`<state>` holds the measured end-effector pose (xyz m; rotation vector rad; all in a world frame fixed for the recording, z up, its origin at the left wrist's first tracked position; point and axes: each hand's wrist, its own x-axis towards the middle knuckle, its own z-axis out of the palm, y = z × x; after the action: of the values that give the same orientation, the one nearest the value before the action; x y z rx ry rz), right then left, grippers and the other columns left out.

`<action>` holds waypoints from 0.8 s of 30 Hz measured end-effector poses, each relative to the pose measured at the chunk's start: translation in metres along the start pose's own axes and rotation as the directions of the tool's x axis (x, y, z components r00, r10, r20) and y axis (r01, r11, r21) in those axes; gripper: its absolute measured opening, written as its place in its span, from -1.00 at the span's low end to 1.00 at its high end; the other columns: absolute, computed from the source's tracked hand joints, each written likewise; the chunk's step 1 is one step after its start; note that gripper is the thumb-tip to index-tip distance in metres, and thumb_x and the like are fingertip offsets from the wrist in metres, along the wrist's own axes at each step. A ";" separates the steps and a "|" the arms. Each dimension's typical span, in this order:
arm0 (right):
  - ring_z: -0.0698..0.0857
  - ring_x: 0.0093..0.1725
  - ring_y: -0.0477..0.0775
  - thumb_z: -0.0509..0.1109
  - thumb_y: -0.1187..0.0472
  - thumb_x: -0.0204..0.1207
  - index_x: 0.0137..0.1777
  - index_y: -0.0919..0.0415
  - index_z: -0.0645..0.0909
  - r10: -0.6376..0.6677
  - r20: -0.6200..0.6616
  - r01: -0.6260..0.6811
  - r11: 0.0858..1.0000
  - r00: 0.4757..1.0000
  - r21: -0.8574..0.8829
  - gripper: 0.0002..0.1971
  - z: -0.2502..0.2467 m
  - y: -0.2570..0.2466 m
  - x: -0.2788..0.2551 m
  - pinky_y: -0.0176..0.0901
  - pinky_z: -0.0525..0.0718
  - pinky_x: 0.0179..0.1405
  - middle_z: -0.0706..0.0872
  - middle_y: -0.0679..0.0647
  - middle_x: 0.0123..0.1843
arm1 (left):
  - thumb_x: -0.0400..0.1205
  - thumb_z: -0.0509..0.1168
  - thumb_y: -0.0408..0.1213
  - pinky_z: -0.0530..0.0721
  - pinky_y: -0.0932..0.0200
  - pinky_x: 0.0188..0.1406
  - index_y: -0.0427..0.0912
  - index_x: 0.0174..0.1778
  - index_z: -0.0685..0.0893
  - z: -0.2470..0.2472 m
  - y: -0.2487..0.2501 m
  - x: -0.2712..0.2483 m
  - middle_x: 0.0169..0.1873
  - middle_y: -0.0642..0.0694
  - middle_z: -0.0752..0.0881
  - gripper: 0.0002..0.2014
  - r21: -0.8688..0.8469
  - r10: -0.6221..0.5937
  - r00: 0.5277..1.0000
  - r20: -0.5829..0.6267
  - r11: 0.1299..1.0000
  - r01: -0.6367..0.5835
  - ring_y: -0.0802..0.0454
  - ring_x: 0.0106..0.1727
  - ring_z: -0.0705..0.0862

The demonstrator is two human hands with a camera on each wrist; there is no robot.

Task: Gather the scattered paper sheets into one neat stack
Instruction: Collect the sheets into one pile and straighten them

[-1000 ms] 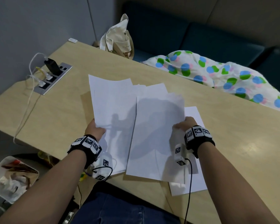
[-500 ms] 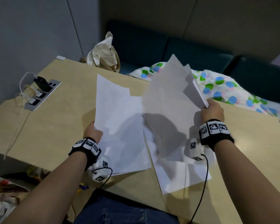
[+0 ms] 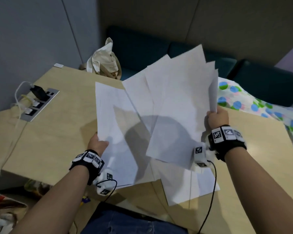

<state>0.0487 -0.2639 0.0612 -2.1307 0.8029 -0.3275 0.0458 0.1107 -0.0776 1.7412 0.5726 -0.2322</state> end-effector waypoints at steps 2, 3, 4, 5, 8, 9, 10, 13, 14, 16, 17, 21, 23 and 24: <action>0.57 -0.12 0.22 0.19 0.44 0.55 0.07 0.46 0.59 0.066 0.112 -0.064 0.998 0.992 -0.025 -0.80 0.021 0.015 -0.013 -0.07 0.47 -0.15 0.56 0.28 -0.15 | 0.52 0.19 -0.61 0.63 -0.14 0.28 -0.20 0.31 0.58 0.000 -0.005 0.002 0.12 -0.24 0.72 -0.54 0.019 -0.048 0.998 0.031 0.999 0.047 -0.22 0.16 0.69; 0.57 -0.12 0.22 0.19 0.46 0.53 0.06 0.47 0.59 0.103 0.175 -0.097 0.994 0.979 -0.043 -0.81 0.033 0.023 -0.023 -0.08 0.47 -0.15 0.58 0.30 -0.14 | 0.53 0.16 -0.62 0.61 -0.11 0.28 -0.21 0.31 0.58 0.000 -0.007 0.004 0.10 -0.24 0.71 -0.55 0.028 -0.071 0.996 0.055 0.997 0.070 -0.22 0.15 0.67; 0.59 -0.10 0.25 0.19 0.46 0.52 0.09 0.47 0.59 0.134 0.245 -0.115 0.989 0.960 -0.092 -0.78 0.046 0.031 -0.034 -0.09 0.47 -0.15 0.60 0.33 -0.11 | 0.55 0.12 -0.63 0.60 -0.07 0.24 -0.23 0.31 0.58 0.000 -0.011 0.007 0.07 -0.25 0.69 -0.55 0.051 -0.107 0.991 0.083 0.993 0.103 -0.22 0.13 0.66; 0.62 -0.05 0.31 0.20 0.44 0.53 0.14 0.47 0.60 0.160 0.314 -0.112 0.980 0.936 -0.166 -0.75 0.060 0.040 -0.045 -0.09 0.46 -0.15 0.65 0.38 -0.04 | 0.55 0.10 -0.62 0.59 -0.03 0.16 -0.28 0.30 0.57 0.000 -0.014 0.009 0.04 -0.27 0.67 -0.57 0.069 -0.139 0.985 0.105 0.989 0.132 -0.22 0.10 0.64; 0.67 0.13 0.35 0.19 0.40 0.56 0.19 0.48 0.59 0.233 0.451 -0.087 0.943 0.861 -0.321 -0.72 0.096 0.065 -0.074 -0.11 0.45 -0.15 0.70 0.41 0.15 | 0.64 0.15 -0.42 0.46 0.00 0.25 -0.42 0.44 0.44 -0.002 -0.021 0.012 0.13 -0.27 0.57 -0.58 0.075 -0.245 0.968 0.061 0.968 0.240 -0.20 0.22 0.56; 0.67 0.11 0.34 0.20 0.39 0.55 0.17 0.46 0.59 0.262 0.465 -0.104 0.935 0.846 -0.338 -0.74 0.106 0.071 -0.083 -0.09 0.49 -0.14 0.69 0.40 0.13 | 0.69 0.15 -0.29 0.38 -0.02 0.40 -0.40 0.50 0.37 -0.002 -0.022 0.011 0.27 -0.26 0.53 -0.54 0.056 -0.260 0.963 0.065 0.965 0.256 -0.20 0.39 0.49; 0.67 0.07 0.33 0.21 0.38 0.55 0.14 0.42 0.58 0.290 0.464 -0.121 0.925 0.837 -0.360 -0.77 0.113 0.075 -0.090 -0.04 0.55 -0.11 0.68 0.38 0.11 | 0.71 0.14 -0.18 0.30 -0.05 0.51 -0.35 0.56 0.32 -0.002 -0.025 0.011 0.42 -0.27 0.48 -0.48 0.052 -0.268 0.962 0.060 0.963 0.265 -0.18 0.52 0.41; 0.65 0.03 0.34 0.22 0.34 0.55 0.23 0.39 0.45 0.359 0.402 -0.202 0.901 0.842 -0.383 -0.73 0.126 0.075 -0.100 0.00 0.56 -0.13 0.65 0.38 0.16 | 0.67 0.20 -0.23 0.45 -0.05 0.48 -0.33 0.49 0.43 -0.003 -0.028 0.011 0.43 -0.28 0.55 -0.53 0.166 -0.209 0.978 0.004 0.964 0.206 -0.23 0.42 0.54; 0.66 0.09 0.36 0.22 0.34 0.57 0.27 0.38 0.41 0.349 0.377 -0.194 0.899 0.858 -0.392 -0.71 0.127 0.072 -0.098 -0.01 0.52 -0.15 0.64 0.38 0.18 | 0.65 0.19 -0.30 0.52 -0.03 0.41 -0.34 0.43 0.50 -0.004 -0.028 0.011 0.37 -0.30 0.60 -0.59 0.254 -0.173 0.985 -0.016 0.952 0.171 -0.25 0.34 0.59; 0.67 0.16 0.37 0.23 0.32 0.58 0.25 0.37 0.43 0.286 0.332 -0.112 0.882 0.899 -0.459 -0.73 0.127 0.066 -0.091 -0.01 0.52 -0.14 0.66 0.36 0.19 | 0.64 0.16 -0.37 0.55 0.01 0.30 -0.37 0.37 0.56 -0.006 -0.026 0.011 0.31 -0.32 0.65 -0.63 0.343 -0.156 0.987 -0.021 0.927 0.154 -0.27 0.29 0.62; 0.67 0.16 0.36 0.22 0.32 0.58 0.23 0.35 0.49 0.252 0.311 -0.066 0.862 0.916 -0.503 -0.75 0.127 0.065 -0.086 -0.02 0.53 -0.12 0.68 0.34 0.18 | 0.63 0.16 -0.39 0.55 0.03 0.26 -0.38 0.35 0.57 -0.007 -0.026 0.013 0.30 -0.33 0.65 -0.63 0.376 -0.148 0.989 -0.016 0.916 0.143 -0.28 0.28 0.63; 0.67 0.15 0.37 0.16 0.36 0.56 0.21 0.23 0.66 0.203 0.269 -0.031 0.846 0.941 -0.532 -0.68 0.126 0.059 -0.064 -0.07 0.57 -0.02 0.70 0.32 0.19 | 0.59 0.16 -0.44 0.54 0.15 0.04 -0.38 0.23 0.66 -0.012 -0.021 0.015 0.15 -0.31 0.71 -0.67 0.419 -0.157 0.988 0.017 0.898 0.135 -0.26 0.13 0.67; 0.67 0.13 0.35 0.16 0.35 0.57 0.19 0.20 0.69 0.174 0.284 -0.010 0.867 0.943 -0.498 -0.67 0.126 0.056 -0.057 -0.14 0.51 -0.09 0.72 0.32 0.18 | 0.56 0.16 -0.47 0.56 0.16 -0.03 -0.33 0.16 0.70 -0.014 -0.022 0.016 0.05 -0.28 0.76 -0.68 0.361 -0.177 0.983 0.039 0.920 0.151 -0.22 0.02 0.70; 0.66 0.14 0.35 0.16 0.36 0.57 0.17 0.21 0.69 0.150 0.292 0.008 0.879 0.945 -0.476 -0.69 0.128 0.054 -0.053 -0.17 0.46 -0.13 0.72 0.32 0.17 | 0.54 0.18 -0.47 0.59 0.16 -0.01 -0.31 0.14 0.72 -0.015 -0.021 0.016 0.02 -0.26 0.77 -0.68 0.334 -0.183 0.982 0.050 0.929 0.156 -0.21 0.01 0.72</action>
<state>0.0461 -0.1772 -0.0597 -2.5060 0.8234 0.2886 0.0474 0.1323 -0.0990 1.9948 0.6539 -0.5447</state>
